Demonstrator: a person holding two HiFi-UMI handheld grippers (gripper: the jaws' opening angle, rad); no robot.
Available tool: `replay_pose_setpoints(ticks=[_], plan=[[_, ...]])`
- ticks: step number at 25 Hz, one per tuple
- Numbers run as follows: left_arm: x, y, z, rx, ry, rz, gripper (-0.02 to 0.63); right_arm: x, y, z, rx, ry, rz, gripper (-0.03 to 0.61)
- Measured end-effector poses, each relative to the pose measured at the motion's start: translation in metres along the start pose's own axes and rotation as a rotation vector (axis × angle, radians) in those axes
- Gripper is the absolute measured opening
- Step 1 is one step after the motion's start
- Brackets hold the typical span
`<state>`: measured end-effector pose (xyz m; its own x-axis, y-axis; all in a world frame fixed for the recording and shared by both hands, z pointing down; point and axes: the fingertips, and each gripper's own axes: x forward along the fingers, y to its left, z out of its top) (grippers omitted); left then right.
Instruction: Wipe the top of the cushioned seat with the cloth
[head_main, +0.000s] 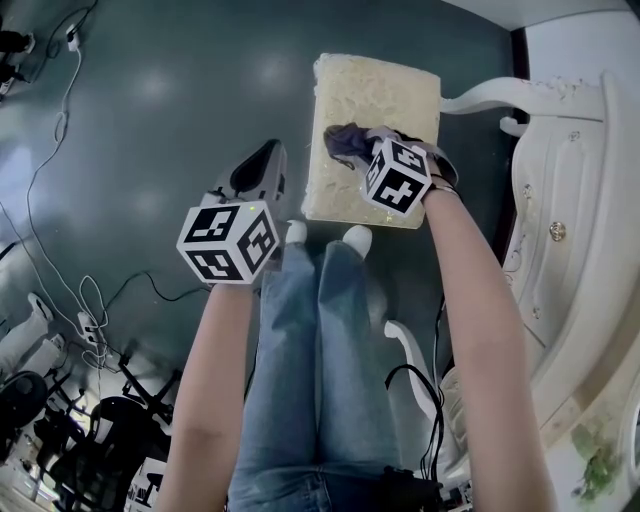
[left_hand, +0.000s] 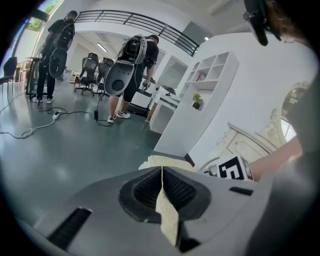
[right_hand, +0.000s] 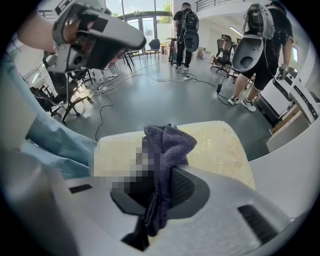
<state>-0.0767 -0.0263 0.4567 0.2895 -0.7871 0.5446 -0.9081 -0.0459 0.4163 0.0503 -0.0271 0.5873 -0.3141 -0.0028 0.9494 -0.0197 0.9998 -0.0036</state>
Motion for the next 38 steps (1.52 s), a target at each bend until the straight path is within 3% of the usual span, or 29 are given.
replay_pose_setpoints(ticks=[12, 38], plan=[[-0.004, -0.006, -0.004, 0.000, 0.003, -0.018, 0.005, -0.002, 0.036, -0.004, 0.032, -0.015, 0.017, 0.037], [-0.003, -0.007, -0.010, 0.002, 0.023, -0.044, 0.005, -0.006, 0.109, -0.014, -0.003, 0.004, 0.131, 0.037]])
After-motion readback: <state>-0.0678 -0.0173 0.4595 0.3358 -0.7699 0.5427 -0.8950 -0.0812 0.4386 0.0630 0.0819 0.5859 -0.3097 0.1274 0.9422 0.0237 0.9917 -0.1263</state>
